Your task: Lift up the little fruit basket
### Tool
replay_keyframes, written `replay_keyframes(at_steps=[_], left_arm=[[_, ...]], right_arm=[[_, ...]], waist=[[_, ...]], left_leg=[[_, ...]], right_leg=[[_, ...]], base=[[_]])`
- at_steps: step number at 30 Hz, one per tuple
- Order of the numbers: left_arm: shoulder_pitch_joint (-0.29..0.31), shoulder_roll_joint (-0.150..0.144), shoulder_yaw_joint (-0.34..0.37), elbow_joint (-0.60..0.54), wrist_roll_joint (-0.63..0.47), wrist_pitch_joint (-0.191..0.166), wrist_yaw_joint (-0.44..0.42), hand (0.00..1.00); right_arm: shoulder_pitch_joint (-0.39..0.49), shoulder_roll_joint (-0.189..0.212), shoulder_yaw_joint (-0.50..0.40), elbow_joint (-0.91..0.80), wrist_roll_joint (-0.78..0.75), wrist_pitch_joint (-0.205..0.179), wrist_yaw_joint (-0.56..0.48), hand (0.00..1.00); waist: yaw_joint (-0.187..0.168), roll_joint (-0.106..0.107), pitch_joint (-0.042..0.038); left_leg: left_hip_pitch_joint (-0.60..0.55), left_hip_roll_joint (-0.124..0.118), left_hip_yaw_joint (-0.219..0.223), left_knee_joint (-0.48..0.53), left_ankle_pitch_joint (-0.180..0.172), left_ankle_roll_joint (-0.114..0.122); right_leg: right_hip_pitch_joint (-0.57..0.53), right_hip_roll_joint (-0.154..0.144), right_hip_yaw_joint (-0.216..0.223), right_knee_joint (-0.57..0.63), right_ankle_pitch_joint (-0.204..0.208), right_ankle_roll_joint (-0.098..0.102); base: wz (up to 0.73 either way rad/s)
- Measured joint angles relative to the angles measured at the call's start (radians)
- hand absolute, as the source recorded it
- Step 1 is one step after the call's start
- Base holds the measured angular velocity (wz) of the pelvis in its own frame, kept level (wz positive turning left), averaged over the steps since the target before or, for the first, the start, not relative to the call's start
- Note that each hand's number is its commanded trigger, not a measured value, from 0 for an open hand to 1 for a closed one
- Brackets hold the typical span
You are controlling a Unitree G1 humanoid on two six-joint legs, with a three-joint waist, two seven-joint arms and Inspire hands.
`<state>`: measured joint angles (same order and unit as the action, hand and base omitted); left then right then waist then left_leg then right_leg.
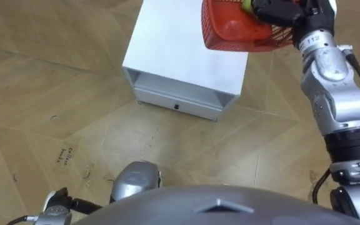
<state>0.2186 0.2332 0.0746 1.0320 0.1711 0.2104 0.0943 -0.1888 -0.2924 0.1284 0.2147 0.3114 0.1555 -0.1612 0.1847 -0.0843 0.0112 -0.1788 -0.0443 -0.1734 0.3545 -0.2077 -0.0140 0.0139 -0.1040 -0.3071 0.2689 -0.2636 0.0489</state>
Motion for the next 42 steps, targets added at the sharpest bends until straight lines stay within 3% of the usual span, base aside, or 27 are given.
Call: replay_keyframes(at_steps=[4,10,14,20,29,37,42], left_arm=[[-0.001,0.000,-0.001,0.005,0.000,0.005,-0.018,0.00],[-0.002,-0.001,-0.018,0.008,0.001,0.013,-0.039,0.00],[-0.004,0.001,-0.024,0.010,0.019,0.024,-0.045,0.00],[-0.011,0.000,-0.061,0.020,0.020,0.029,-0.043,0.00],[-0.054,-0.002,-0.076,0.019,0.018,0.023,-0.042,0.00],[-0.063,-0.003,-0.098,0.024,0.019,0.021,-0.040,0.00],[-0.066,-0.003,-0.109,0.060,0.018,0.013,-0.043,0.00]], right_arm=[[-0.004,0.020,0.017,0.051,0.001,0.003,0.001,1.00],[-0.048,0.019,0.062,0.093,0.003,0.012,0.002,1.00],[-0.095,0.020,0.089,0.196,0.006,0.013,0.000,1.00],[-0.100,0.020,0.109,0.297,0.029,0.013,-0.012,1.00],[-0.101,0.034,0.125,0.331,0.035,0.013,-0.045,1.00],[-0.114,0.037,0.122,0.351,0.034,0.009,-0.052,1.00],[-0.192,0.037,0.120,0.437,0.046,0.009,-0.072,1.00]], waist=[[0.018,0.008,0.0017],[0.025,0.018,-0.0028],[0.044,0.019,-0.0023],[0.070,0.021,0.0000],[0.068,0.020,0.0149],[0.068,0.030,0.0214],[0.069,0.033,0.0216]], left_leg=[[-0.004,-0.004,-0.010,-0.001,0.000,0.000],[-0.055,-0.004,-0.025,0.006,0.006,-0.005],[-0.063,-0.006,-0.038,0.006,0.006,-0.005],[-0.080,-0.006,-0.042,0.006,0.007,-0.006],[-0.159,-0.023,-0.039,0.025,0.021,0.004],[-0.209,-0.031,-0.036,0.059,0.022,0.006],[-0.230,-0.033,-0.028,0.062,0.029,0.017]], right_leg=[[-0.001,0.000,-0.010,-0.011,0.000,0.000],[-0.042,0.000,-0.028,-0.002,0.000,0.000],[-0.052,-0.001,-0.050,0.005,0.000,0.000],[-0.070,-0.003,-0.060,0.016,0.000,0.000],[-0.148,-0.025,-0.064,0.047,-0.001,0.001],[-0.179,-0.036,-0.093,0.065,-0.002,0.004],[-0.212,-0.048,-0.093,0.098,-0.003,0.005]], base=[[0.07],[0.07],[0.10],[0.03],[0.01],[0.05],[0.01]])
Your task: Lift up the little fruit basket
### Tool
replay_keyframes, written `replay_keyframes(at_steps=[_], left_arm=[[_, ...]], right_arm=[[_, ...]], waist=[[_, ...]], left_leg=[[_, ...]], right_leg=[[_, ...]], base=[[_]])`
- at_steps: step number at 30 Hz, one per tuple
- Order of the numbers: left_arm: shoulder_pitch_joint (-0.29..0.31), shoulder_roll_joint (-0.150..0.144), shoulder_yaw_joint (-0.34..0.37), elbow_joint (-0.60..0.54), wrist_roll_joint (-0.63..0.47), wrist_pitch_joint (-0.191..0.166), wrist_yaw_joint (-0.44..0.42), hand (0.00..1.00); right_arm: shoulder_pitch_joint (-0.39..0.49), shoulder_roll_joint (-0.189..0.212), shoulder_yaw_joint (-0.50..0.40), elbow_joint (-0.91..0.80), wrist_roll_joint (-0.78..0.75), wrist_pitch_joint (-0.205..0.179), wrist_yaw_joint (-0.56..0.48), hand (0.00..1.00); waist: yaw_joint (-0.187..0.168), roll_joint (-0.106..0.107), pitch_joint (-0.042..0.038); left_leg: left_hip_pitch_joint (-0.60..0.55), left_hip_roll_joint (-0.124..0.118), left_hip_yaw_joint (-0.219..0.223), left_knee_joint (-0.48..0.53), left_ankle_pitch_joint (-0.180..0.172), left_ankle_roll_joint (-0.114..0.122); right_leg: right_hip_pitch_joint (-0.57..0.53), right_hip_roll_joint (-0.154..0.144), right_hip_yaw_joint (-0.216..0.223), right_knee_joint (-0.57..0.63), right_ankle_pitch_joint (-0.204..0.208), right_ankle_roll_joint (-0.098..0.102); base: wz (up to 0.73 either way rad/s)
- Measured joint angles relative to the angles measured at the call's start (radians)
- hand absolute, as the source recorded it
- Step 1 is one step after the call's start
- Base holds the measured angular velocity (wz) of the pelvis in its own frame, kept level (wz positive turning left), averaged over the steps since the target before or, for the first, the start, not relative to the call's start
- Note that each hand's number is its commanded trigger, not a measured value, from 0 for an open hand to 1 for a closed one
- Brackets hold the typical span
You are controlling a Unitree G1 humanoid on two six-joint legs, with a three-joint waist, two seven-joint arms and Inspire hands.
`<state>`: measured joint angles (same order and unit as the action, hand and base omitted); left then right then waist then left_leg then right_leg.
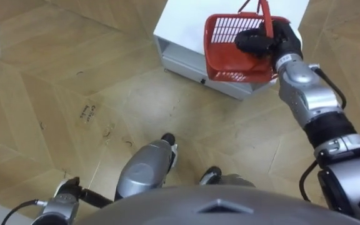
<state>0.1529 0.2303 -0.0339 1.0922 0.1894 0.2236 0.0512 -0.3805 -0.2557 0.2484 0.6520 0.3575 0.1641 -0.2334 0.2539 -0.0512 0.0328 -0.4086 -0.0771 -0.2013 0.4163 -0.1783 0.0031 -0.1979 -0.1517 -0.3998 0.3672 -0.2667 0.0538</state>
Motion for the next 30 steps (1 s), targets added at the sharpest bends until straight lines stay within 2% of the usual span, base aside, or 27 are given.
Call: replay_keyframes(at_steps=[5,13,18,24,27,29,30], left_arm=[[-0.009,0.001,0.001,0.029,0.001,-0.006,0.000,0.00],[-0.015,0.003,0.001,0.029,0.001,-0.006,0.000,0.00],[-0.040,0.004,0.000,0.054,0.002,-0.012,0.007,0.00],[-0.045,0.005,-0.012,0.059,0.002,-0.013,0.005,0.00],[-0.045,0.007,-0.028,0.061,0.002,-0.013,0.004,0.00],[-0.045,0.007,-0.034,0.063,0.001,-0.013,0.003,0.00],[-0.045,0.009,-0.046,0.065,0.001,-0.013,0.002,0.00]], right_arm=[[-0.068,0.000,-0.038,0.083,0.030,0.000,-0.014,1.00],[-0.076,-0.009,-0.077,0.087,0.031,0.000,-0.059,1.00],[-0.110,-0.049,-0.085,0.093,0.053,0.000,-0.092,1.00],[-0.164,-0.073,-0.085,0.136,0.069,-0.004,-0.108,1.00],[-0.174,-0.086,-0.085,0.150,0.073,-0.004,-0.105,1.00],[-0.179,-0.098,-0.085,0.174,0.085,-0.003,-0.091,1.00],[-0.179,-0.098,-0.085,0.184,0.089,-0.003,-0.085,0.74]], waist=[[0.002,0.000,0.0001],[0.001,0.001,-0.0007],[0.002,0.006,-0.0005],[0.002,0.008,0.0017],[0.000,0.009,0.0026],[-0.001,0.006,0.0040],[-0.001,0.007,0.0036]], left_leg=[[-0.007,-0.006,0.001,0.008,0.002,0.004],[-0.016,-0.005,0.001,0.016,0.002,0.004],[-0.025,-0.007,0.003,0.031,0.002,0.004],[-0.046,-0.008,0.006,0.053,0.002,0.004],[-0.066,-0.018,0.008,0.067,0.002,0.005],[-0.078,-0.023,0.011,0.076,0.003,0.006],[-0.083,-0.024,0.013,0.083,0.003,0.006]], right_leg=[[-0.006,-0.006,0.001,0.012,0.000,0.000],[-0.015,-0.006,0.001,0.014,0.000,0.000],[-0.035,-0.015,0.011,0.054,-0.005,0.005],[-0.064,-0.031,0.007,0.102,-0.020,0.005],[-0.084,-0.038,0.007,0.126,-0.031,0.001],[-0.105,-0.054,0.012,0.163,-0.049,0.001],[-0.111,-0.058,0.014,0.174,-0.053,0.001]], base=[[0.00],[0.00],[0.00],[0.02],[0.02],[0.04],[0.00]])
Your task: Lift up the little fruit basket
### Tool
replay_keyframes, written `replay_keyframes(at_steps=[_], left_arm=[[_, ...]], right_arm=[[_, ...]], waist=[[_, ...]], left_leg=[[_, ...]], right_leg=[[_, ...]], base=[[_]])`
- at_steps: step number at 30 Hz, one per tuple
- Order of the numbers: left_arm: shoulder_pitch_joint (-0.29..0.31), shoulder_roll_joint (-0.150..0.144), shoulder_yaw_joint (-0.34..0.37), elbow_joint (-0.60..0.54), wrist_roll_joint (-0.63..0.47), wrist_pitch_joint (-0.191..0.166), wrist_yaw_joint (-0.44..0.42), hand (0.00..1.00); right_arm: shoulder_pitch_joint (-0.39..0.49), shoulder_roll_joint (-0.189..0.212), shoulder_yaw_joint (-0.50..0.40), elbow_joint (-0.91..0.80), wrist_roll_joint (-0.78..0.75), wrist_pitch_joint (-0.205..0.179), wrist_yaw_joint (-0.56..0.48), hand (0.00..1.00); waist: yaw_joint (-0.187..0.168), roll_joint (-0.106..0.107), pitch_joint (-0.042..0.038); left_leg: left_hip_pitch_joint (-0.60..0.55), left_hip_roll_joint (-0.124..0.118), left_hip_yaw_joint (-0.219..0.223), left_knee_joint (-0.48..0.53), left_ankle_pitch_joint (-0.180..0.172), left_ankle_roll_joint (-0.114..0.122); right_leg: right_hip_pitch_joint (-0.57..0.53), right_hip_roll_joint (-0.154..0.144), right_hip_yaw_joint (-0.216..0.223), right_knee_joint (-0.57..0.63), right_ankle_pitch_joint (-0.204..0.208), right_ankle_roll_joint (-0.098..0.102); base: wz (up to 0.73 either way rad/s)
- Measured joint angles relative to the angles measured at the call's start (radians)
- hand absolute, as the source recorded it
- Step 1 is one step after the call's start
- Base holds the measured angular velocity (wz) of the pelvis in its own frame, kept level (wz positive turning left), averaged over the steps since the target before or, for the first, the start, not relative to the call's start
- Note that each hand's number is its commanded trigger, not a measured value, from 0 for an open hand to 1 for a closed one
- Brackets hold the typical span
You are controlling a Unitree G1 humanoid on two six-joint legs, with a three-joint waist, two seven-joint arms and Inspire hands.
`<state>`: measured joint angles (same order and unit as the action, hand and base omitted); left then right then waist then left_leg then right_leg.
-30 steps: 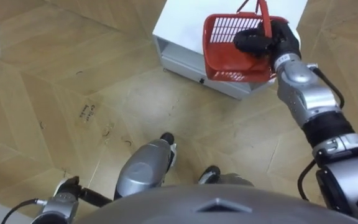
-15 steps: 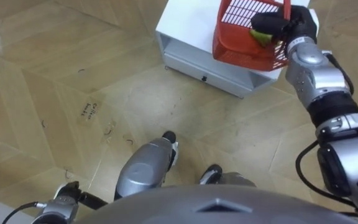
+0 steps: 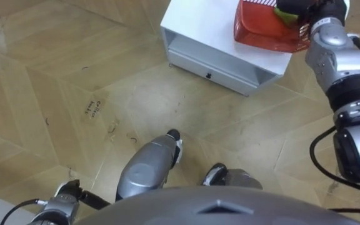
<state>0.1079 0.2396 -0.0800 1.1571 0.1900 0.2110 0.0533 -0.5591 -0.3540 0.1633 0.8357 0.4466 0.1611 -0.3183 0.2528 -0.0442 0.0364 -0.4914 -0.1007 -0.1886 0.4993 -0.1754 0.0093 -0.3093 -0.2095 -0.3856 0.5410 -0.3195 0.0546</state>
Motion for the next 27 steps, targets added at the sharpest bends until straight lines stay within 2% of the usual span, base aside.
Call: replay_keyframes(at_steps=[1,2,7,11,16,20,23,27], left_arm=[[-0.001,0.002,-0.003,0.000,0.000,0.000,-0.001,0.00],[-0.003,0.004,-0.004,0.001,-0.001,0.000,-0.002,0.00],[-0.005,0.004,-0.022,0.007,0.000,0.000,-0.026,0.00],[-0.005,0.005,-0.021,0.013,0.000,0.000,-0.036,0.00],[-0.013,0.009,-0.021,0.012,0.001,-0.004,-0.037,0.00],[-0.034,0.013,-0.021,0.012,0.001,-0.024,-0.045,0.00],[-0.048,0.015,-0.022,0.012,0.001,-0.029,-0.045,0.00],[-0.057,0.015,-0.022,0.012,0.000,-0.029,-0.045,0.00]], right_arm=[[0.000,0.000,0.000,0.004,0.003,0.000,0.005,0.06],[0.000,0.000,0.000,0.017,0.009,0.000,0.016,0.00],[-0.019,-0.002,0.000,0.099,0.020,0.001,0.049,0.00],[-0.039,-0.012,0.000,0.132,0.019,0.000,0.055,0.00],[-0.050,-0.034,-0.001,0.179,0.019,0.000,0.078,0.00],[-0.074,-0.054,-0.001,0.180,0.016,-0.010,0.082,0.00],[-0.104,-0.072,-0.001,0.196,0.017,-0.010,0.082,0.00],[-0.123,-0.079,-0.001,0.213,0.015,-0.009,0.082,0.00]], waist=[[0.000,0.000,0.0002],[0.000,-0.001,0.0011],[0.002,0.006,0.0049],[0.008,0.015,0.0111],[0.036,0.017,0.0110],[0.035,0.014,0.0123],[0.032,0.014,0.0126],[0.030,0.013,0.0132]], left_leg=[[-0.003,0.000,0.001,0.002,0.000,0.000],[-0.009,0.000,0.002,0.006,0.001,0.000],[-0.032,-0.001,0.001,0.031,0.000,0.000],[-0.054,-0.018,0.000,0.052,0.000,0.000],[-0.074,-0.020,0.009,0.059,0.000,0.001],[-0.104,-0.018,0.011,0.068,0.000,0.001],[-0.124,-0.018,0.013,0.075,0.000,0.001],[-0.136,-0.018,0.014,0.089,-0.001,0.003]], right_leg=[[-0.004,0.000,0.000,0.003,-0.001,-0.001],[-0.011,-0.001,0.001,0.010,-0.001,-0.002],[-0.031,-0.003,0.003,0.032,-0.005,-0.004],[-0.062,-0.017,0.011,0.067,-0.019,-0.004],[-0.091,-0.021,0.027,0.085,-0.029,-0.003],[-0.123,-0.026,0.029,0.101,-0.029,-0.004],[-0.144,-0.032,0.030,0.117,-0.030,-0.006],[-0.151,-0.032,0.027,0.121,-0.030,-0.006]], base=[[0.00],[0.00],[0.00],[0.03],[-0.02],[0.00],[0.00],[0.00]])
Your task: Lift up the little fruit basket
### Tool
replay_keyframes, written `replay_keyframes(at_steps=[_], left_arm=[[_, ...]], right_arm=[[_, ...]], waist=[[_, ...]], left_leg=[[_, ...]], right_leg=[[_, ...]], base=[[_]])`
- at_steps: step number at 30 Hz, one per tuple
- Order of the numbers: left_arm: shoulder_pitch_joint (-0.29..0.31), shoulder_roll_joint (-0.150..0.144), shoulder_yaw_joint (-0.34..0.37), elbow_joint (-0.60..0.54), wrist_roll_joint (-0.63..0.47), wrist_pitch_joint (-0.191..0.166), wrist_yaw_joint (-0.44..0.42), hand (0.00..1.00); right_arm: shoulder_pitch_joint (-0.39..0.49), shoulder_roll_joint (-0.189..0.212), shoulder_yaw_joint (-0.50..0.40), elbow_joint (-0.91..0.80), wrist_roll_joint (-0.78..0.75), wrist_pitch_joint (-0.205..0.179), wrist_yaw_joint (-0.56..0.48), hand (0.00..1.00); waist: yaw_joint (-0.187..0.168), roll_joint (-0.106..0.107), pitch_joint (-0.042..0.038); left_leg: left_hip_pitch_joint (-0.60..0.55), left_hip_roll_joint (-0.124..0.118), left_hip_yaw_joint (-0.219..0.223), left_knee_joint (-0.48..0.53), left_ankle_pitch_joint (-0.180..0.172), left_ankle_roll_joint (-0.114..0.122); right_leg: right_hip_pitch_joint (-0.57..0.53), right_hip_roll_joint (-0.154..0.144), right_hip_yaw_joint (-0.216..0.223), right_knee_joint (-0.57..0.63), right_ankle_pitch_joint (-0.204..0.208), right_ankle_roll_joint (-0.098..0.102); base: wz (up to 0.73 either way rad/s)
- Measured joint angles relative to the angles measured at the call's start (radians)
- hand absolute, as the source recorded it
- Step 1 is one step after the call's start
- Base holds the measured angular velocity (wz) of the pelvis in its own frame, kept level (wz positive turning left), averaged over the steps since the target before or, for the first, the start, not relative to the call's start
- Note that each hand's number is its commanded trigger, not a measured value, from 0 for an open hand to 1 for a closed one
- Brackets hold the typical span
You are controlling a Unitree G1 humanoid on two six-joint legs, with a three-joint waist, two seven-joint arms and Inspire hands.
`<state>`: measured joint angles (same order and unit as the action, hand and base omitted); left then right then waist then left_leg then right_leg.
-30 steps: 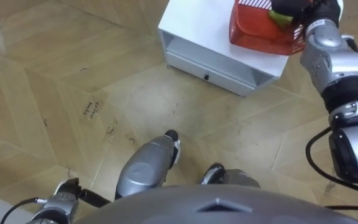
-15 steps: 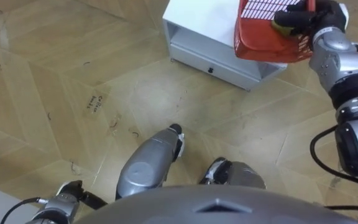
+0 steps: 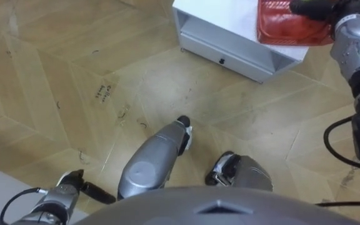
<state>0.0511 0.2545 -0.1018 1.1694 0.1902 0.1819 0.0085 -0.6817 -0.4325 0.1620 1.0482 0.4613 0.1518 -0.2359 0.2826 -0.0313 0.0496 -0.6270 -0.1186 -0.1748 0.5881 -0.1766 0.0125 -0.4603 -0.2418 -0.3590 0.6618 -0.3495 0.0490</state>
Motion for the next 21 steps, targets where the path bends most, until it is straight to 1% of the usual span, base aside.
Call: replay_keyframes(at_steps=[13,21], left_arm=[[-0.001,0.000,0.000,0.032,0.000,-0.001,-0.001,0.00],[-0.001,0.000,-0.002,0.032,0.000,-0.022,0.000,0.00]], right_arm=[[0.000,0.000,0.000,0.000,0.001,0.000,0.029,0.00],[0.000,-0.001,0.000,0.002,0.001,-0.001,0.041,0.00]], waist=[[0.001,0.000,0.0000],[0.000,0.000,0.0004]], left_leg=[[-0.001,0.002,0.001,0.002,-0.001,0.001],[0.018,0.001,0.001,-0.005,-0.001,0.001]], right_leg=[[0.001,0.002,0.000,0.000,0.001,-0.001],[0.018,0.000,0.000,-0.006,0.001,-0.001]], base=[[0.00],[0.00]])
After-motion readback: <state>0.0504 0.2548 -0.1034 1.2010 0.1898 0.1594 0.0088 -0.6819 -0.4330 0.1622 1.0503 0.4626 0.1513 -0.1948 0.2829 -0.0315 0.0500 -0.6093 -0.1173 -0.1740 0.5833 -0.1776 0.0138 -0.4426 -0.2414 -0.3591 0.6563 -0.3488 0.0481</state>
